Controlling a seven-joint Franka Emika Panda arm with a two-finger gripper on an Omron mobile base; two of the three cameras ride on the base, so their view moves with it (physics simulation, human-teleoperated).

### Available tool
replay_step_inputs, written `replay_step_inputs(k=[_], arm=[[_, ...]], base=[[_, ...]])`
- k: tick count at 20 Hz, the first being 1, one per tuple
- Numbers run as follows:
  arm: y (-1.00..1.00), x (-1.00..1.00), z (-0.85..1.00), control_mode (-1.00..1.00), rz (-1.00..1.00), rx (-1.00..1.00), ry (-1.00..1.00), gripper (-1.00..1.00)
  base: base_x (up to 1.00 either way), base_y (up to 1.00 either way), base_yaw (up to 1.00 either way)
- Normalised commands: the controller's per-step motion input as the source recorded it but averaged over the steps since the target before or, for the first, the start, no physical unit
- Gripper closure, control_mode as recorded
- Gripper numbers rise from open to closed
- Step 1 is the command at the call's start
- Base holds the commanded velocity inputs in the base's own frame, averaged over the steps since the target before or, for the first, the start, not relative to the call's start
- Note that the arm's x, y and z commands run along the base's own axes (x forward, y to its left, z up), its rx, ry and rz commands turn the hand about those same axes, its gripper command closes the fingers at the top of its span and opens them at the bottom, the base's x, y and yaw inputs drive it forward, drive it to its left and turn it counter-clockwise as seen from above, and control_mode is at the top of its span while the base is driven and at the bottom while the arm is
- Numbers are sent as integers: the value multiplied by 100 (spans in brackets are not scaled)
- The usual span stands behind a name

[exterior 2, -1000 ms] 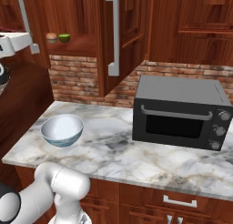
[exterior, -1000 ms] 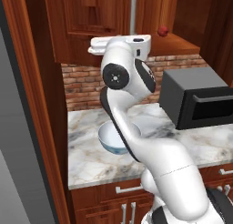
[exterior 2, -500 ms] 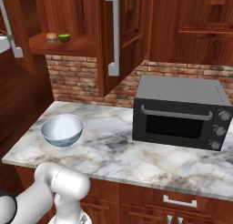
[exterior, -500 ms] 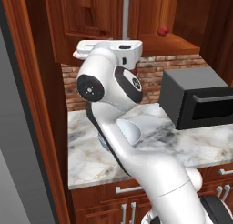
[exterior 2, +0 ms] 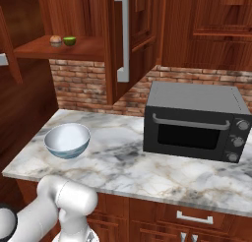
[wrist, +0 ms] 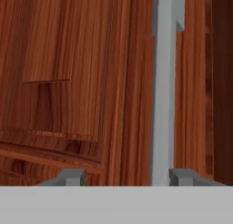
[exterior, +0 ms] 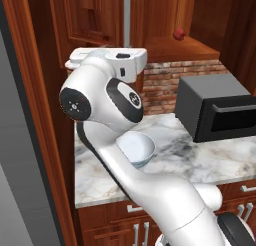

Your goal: Open the cabinet. Pick the tangerine and kiwi from the cabinet and place them into the bowl. Then close the cabinet.

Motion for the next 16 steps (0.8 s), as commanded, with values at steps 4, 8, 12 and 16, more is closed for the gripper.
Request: replay_step_inputs(k=[4,8,12,16], arm=[[0,-58,0,-100,0,0,-1,-100],[-11,-99,0,-100,-1,5,-4,-100],[-55,-68,0,-100,1,9,-7,-100],[-94,-4,8,-100,19,22,0,-100]], base=[[0,0,0],[0,0,0],[0,0,0],[0,0,0]])
